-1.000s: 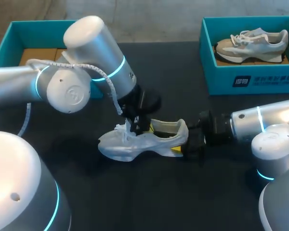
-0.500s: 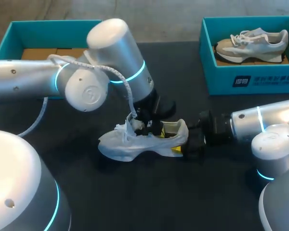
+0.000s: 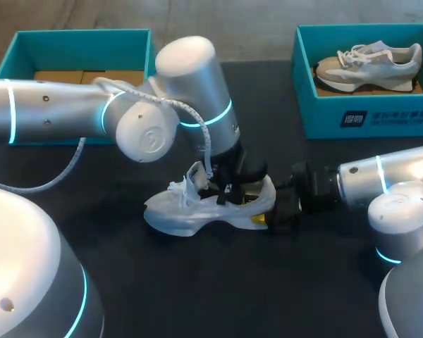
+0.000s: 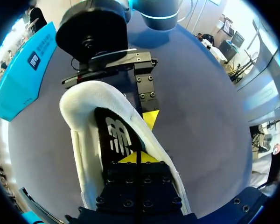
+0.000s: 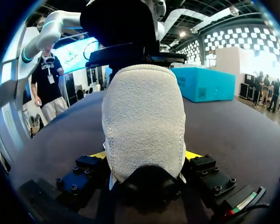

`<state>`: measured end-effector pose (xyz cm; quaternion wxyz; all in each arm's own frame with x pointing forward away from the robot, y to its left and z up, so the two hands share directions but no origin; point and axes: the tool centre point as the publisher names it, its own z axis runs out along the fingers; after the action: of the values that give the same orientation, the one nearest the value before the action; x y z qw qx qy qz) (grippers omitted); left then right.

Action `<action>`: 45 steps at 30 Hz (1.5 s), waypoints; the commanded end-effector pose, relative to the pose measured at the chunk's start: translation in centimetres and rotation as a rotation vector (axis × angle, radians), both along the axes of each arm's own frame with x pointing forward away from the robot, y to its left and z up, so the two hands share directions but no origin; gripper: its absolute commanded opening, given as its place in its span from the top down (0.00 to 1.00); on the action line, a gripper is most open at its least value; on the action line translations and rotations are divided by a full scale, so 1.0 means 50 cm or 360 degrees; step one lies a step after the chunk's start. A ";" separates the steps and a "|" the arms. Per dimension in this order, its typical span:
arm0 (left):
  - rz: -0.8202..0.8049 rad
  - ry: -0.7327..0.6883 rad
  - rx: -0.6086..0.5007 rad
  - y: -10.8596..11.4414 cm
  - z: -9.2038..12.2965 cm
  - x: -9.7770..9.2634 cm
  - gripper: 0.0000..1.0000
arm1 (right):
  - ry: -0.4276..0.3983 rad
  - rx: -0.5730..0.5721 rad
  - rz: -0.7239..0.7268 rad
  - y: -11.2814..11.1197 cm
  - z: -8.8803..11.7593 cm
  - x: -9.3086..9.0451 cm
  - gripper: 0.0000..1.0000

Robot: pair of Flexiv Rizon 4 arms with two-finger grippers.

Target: Take the shoe out of the shoebox, open the shoe tongue, remove and reinsert the insole, then place the shoe into the shoebox

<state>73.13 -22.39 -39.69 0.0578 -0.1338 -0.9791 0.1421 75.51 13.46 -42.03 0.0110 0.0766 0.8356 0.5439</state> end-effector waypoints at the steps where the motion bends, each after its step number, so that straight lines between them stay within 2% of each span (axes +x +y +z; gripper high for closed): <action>1: -0.0005 0.0007 0.0023 -0.007 -0.015 -0.007 1.00 | 0.0002 -0.0006 -0.0002 0.003 -0.005 0.004 1.00; 4: -0.0009 0.0020 0.0023 -0.002 -0.013 -0.011 1.00 | 0.0002 -0.0006 -0.0002 0.003 -0.005 0.004 1.00; 6: -0.0011 0.0019 0.0029 0.001 -0.013 -0.013 0.84 | 0.0002 -0.0006 -0.0002 0.003 -0.005 0.004 1.00; 9: -0.0014 0.0016 0.0038 0.003 -0.014 -0.015 0.73 | 0.0002 -0.0006 -0.0002 0.003 -0.005 0.004 1.00; 13: -0.0009 0.0001 0.0066 0.004 -0.022 -0.013 0.67 | 0.0002 -0.0006 -0.0002 0.003 -0.005 0.004 1.00; 21: -0.0035 -0.0043 0.0134 0.003 -0.049 -0.015 0.65 | 0.0002 -0.0006 -0.0002 0.003 -0.005 0.004 1.00; 24: -0.0053 -0.0027 0.0154 0.004 -0.059 -0.020 0.58 | 0.0002 -0.0006 -0.0002 0.003 -0.005 0.004 1.00; 30: -0.0077 0.0002 0.0212 0.005 -0.087 -0.022 0.58 | 0.0002 -0.0006 -0.0002 0.003 -0.005 0.004 1.00; 33: -0.0085 -0.0025 0.0250 0.004 -0.103 -0.022 0.63 | 0.0002 -0.0006 -0.0002 0.003 -0.005 0.004 1.00; 36: -0.0085 -0.0096 0.0262 0.005 -0.114 -0.022 0.68 | 0.0002 -0.0006 -0.0002 0.003 -0.005 0.004 1.00; 41: -0.0047 -0.0215 0.0216 0.009 -0.124 -0.018 0.67 | 0.0002 -0.0006 -0.0002 0.003 -0.005 0.004 1.00; 45: -0.0008 -0.0298 0.0185 0.016 -0.132 -0.009 0.72 | 0.0002 -0.0006 -0.0002 0.003 -0.005 0.004 1.00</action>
<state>73.97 -21.93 -40.91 -0.0011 -0.1479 -0.9870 0.0625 75.33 13.48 -42.17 0.0119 0.0758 0.8358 0.5437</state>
